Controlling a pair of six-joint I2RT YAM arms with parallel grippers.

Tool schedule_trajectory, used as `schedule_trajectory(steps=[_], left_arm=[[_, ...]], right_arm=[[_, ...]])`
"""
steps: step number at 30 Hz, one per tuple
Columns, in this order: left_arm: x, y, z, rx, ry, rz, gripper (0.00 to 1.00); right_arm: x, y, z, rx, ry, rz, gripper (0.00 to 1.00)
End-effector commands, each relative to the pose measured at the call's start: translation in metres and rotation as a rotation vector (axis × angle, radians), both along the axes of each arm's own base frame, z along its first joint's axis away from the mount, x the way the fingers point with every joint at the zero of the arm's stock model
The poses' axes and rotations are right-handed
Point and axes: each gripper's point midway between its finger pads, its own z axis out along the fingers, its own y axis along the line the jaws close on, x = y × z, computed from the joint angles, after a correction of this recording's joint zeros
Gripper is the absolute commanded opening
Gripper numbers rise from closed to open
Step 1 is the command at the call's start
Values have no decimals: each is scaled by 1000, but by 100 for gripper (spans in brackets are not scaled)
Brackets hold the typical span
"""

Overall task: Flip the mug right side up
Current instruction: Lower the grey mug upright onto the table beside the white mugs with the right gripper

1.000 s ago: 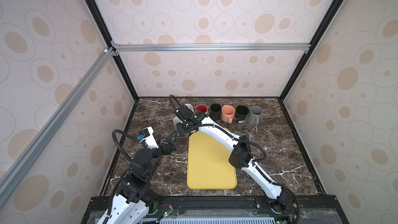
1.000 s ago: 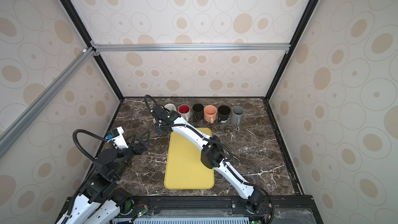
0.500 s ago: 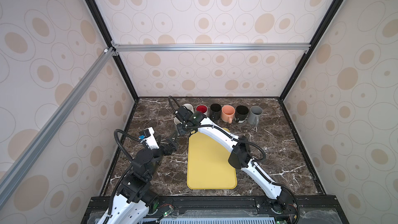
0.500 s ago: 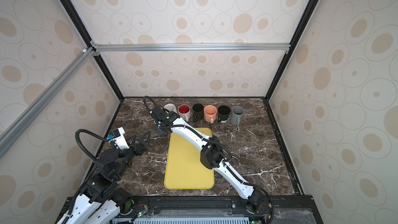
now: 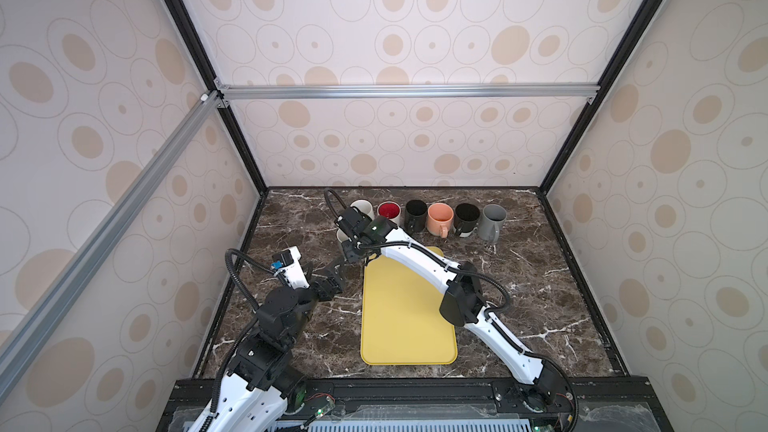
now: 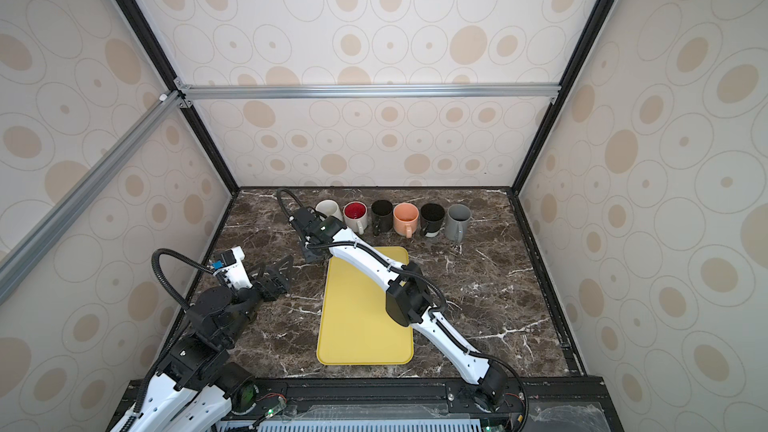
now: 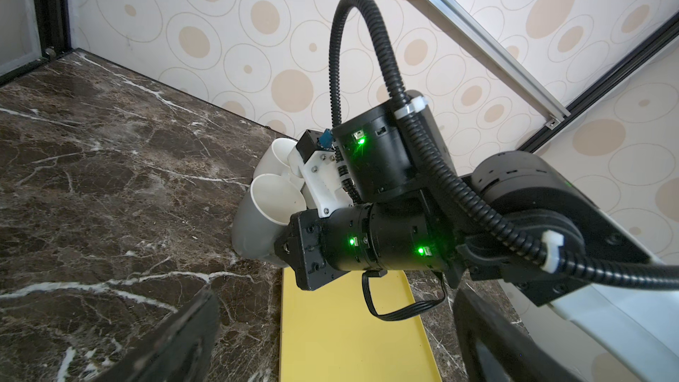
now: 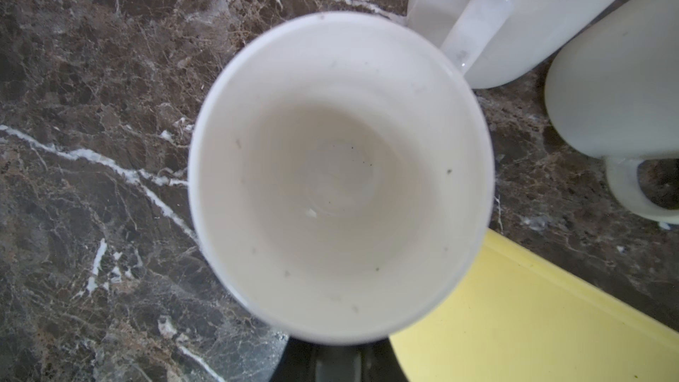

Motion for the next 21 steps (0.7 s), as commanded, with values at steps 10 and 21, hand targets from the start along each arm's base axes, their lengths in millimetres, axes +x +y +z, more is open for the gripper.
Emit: schedule_trajectory(steps=[10, 21], left_arm=[[0, 1, -1, 12, -3, 4, 100], [0, 2, -2, 18, 3, 8, 100]], right_arm=[[0, 8, 6, 25, -23, 14, 18], [-4, 17, 22, 100, -16, 31, 31]])
